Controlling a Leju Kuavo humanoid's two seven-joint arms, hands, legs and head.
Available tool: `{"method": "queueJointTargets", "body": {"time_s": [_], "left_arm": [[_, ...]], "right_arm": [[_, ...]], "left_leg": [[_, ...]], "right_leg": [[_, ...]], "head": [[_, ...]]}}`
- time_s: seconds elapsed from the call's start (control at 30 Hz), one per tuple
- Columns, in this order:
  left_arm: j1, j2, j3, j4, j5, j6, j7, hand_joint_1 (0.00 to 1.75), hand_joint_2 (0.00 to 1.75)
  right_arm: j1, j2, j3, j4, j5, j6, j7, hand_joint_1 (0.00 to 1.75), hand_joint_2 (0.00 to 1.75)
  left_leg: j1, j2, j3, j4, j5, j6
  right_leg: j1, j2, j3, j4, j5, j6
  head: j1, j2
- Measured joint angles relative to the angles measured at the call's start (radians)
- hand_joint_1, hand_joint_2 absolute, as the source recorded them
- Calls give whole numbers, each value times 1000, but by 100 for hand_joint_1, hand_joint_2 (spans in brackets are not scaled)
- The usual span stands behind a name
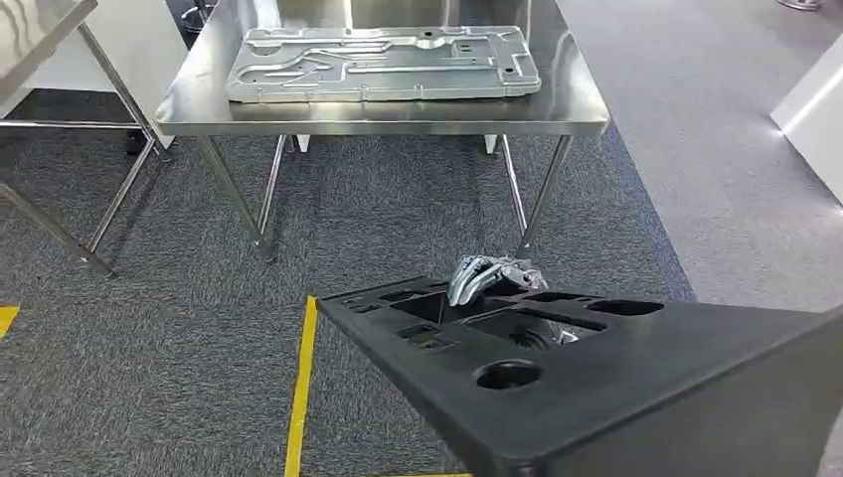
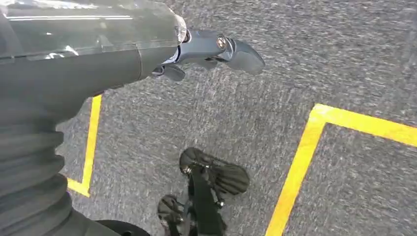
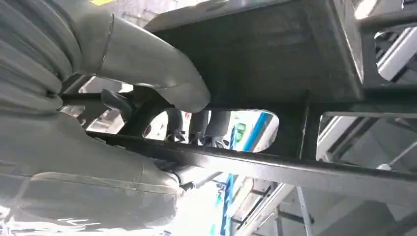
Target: Take the parts from the cabinet and place them on the table.
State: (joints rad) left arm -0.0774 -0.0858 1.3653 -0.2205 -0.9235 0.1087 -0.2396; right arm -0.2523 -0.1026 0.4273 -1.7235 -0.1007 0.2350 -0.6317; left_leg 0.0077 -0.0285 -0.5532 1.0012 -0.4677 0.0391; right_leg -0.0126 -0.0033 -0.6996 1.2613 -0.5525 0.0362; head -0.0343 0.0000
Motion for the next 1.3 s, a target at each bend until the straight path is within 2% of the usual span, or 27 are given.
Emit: {"method": "queueJointTargets", "body": {"time_s": [0.07, 0.1, 0.2, 0.27, 0.3, 0.33, 0.4, 0.43, 0.47, 0.5, 0.57, 0.6, 0.63, 0.67, 0.77, 0.8, 0.83, 0.9, 0.93, 0.97, 1.0, 1.07, 1.1, 1.13, 1.17, 1.23, 1.3], "left_arm": [[1, -1, 0, 0, -1, -5, -2, 0, 175], [1, -1, 0, 0, -1, -7, -3, 0, 175], [-1, 0, 0, 0, -4, -13, -4, 0, 175], [-3, 3, -1, 0, -9, -15, -5, 0, 175], [-3, 5, -1, 0, -12, -18, -5, 0, 175], [-5, 5, -2, 0, -15, -19, -5, 0, 175], [-5, 5, -3, 0, -16, -20, -5, 0, 175], [-3, 5, -3, 0, -16, -19, -4, 0, 175], [-1, 5, -3, 0, -16, -18, -3, 0, 175], [0, 5, -3, 0, -15, -18, -3, 0, 175], [0, 6, -3, 0, -15, -17, -3, 0, 175], [0, 6, -3, 0, -16, -17, -3, 0, 175], [-2, 6, -3, 0, -15, -16, -3, 0, 175], [-5, 6, -3, 0, -15, -15, -2, 0, 175], [-3, 5, -3, 0, -13, -11, 0, 0, 175], [-3, 3, -3, 0, -12, -10, 0, 0, 175], [-5, 3, -3, 0, -10, -10, 0, 0, 175], [-7, 3, -3, 0, 0, -4, 3, 0, 175], [-7, 3, -3, 0, 3, -3, 3, 0, 175], [-5, 2, -1, 0, 8, 0, 3, 0, 175], [-3, 2, 0, 0, 10, 2, 3, 0, 175], [-2, -3, 2, 0, 18, 5, 2, 0, 175], [-2, -8, 3, 0, 18, 6, 2, 0, 175], [-3, -13, 3, 0, 18, 6, 2, 0, 175], [-3, -13, 3, 0, 18, 6, 1, 0, 175], [-1, -14, 4, 0, 17, 6, 2, 0, 175], [-4, -13, 4, -1, 17, 6, 2, 0, 175]], "right_arm": [[0, -2, 0, -2, -5, 0, -1, 175, 175], [-1, -3, 0, -3, -8, 0, -1, 175, 175], [0, -4, -1, -14, -13, -2, 2, 175, 175], [0, -4, -1, -25, -13, -4, 4, 175, 175], [1, -4, -1, -31, -12, -6, 6, 175, 175], [1, -4, -1, -35, -12, -8, 6, 175, 175], [8, -4, -1, -37, -10, -11, 9, 175, 175], [17, -4, -1, -40, -6, -13, 10, 175, 175], [27, -4, -1, -44, -4, -16, 11, 175, 175], [32, -4, -1, -46, -1, -17, 11, 175, 175], [34, -3, -1, -53, 3, -17, 12, 175, 175], [34, -3, -2, -55, 3, -17, 12, 175, 175], [33, -3, -3, -57, 3, -17, 12, 175, 175], [35, -3, -4, -61, 3, -16, 13, 175, 175], [31, 0, -5, -64, 4, -14, 13, 175, 175], [31, 0, -7, -67, 5, -12, 14, 175, 175], [28, 0, -8, -69, 4, -8, 12, 175, 175], [37, 0, -10, -68, 2, 3, 0, 175, 175], [47, 0, -11, -68, 2, 9, -10, 175, 175], [56, 0, -13, -67, 0, 16, -18, 175, 175], [64, 0, -13, -67, -1, 20, -19, 175, 175], [77, 0, -16, -70, -1, 26, -21, 175, 175], [83, 0, -18, -75, 0, 28, -21, 175, 175], [86, 0, -19, -77, 0, 33, -21, 175, 175], [86, 5, -21, -82, 0, 37, -21, 175, 175], [87, 9, -28, -93, -5, 40, -19, 175, 175], [88, 16, -33, -103, -7, 45, -18, 175, 175]], "left_leg": [[1, -8, 22, 0, -15, -6], [-1, -10, 24, 1, -22, -13], [-3, -13, 27, -3, -37, -31], [-3, -13, 36, -4, -47, -43], [-1, 2, 37, 17, -54, -46], [-1, 11, 5, 80, -83, -50], [5, 13, -90, 238, -135, -58], [5, 13, -131, 291, -139, -61], [6, 15, -149, 298, -121, -62], [7, 17, -145, 261, -82, -62], [9, 25, -89, 101, 29, -59], [8, 33, -66, 42, 50, -55], [-1, 33, -55, 25, 33, -49], [-1, 30, -57, 30, 29, -37], [1, 25, -51, 19, 23, -18], [4, 23, -42, 12, 23, -12], [3, 23, -37, 9, 19, -5], [1, 21, -29, 9, 9, 3], [0, 19, -24, 9, 4, 5], [-2, 16, -15, 10, -3, 5], [-4, 14, -3, 9, -11, 4], [-10, 9, 27, 9, -30, 3], [-8, 10, 29, 5, -39, 3], [-14, 10, 40, 8, -45, -4], [-10, 8, 36, 8, -49, -10], [-7, 17, 39, -2, -54, -20], [-8, 22, 51, 5, -65, -30]], "right_leg": [[-2, 1, 64, -173, 112, -3], [0, 7, 85, -234, 128, -9], [8, 9, 91, -244, 111, -27], [-1, 9, 104, -257, 111, -41], [-1, 7, 116, -262, 107, -46], [-1, 1, 124, -263, 100, -54], [1, -2, 136, -263, 89, -56], [1, -4, 142, -263, 82, -56], [1, -4, 150, -263, 75, -55], [0, -4, 160, -263, 67, -53], [-1, -4, 185, -263, 50, -47], [-1, -5, 192, -263, 40, -41], [6, -2, 193, -259, 34, -32], [5, -2, 193, -264, 34, -26], [5, -5, 203, -273, 25, -8], [0, -3, 200, -253, 16, -3], [0, -2, 169, -195, -9, -2], [0, -1, 61, -21, -71, 3], [0, -1, 14, 42, -81, 3], [0, 0, -14, 65, -67, 3], [0, 0, -17, 39, -26, -1], [5, 2, 35, -130, 107, -17], [12, -2, 60, -212, 153, -31], [21, -12, 68, -218, 136, -38], [23, -12, 75, -245, 127, -38], [25, -4, 74, -243, 122, -43], [10, 2, 101, -272, 124, -44]], "head": [[0, 0], [0, 0], [0, 0], [0, 0], [0, 0], [0, 0], [0, 0], [0, 0], [0, 0], [0, 0], [0, 0], [0, 0], [0, 0], [0, 0], [0, 0], [0, 0], [0, 0], [0, 0], [0, 0], [0, 0], [0, 0], [0, 0], [0, 0], [0, 0], [1, 0], [1, 0], [1, 0]]}}
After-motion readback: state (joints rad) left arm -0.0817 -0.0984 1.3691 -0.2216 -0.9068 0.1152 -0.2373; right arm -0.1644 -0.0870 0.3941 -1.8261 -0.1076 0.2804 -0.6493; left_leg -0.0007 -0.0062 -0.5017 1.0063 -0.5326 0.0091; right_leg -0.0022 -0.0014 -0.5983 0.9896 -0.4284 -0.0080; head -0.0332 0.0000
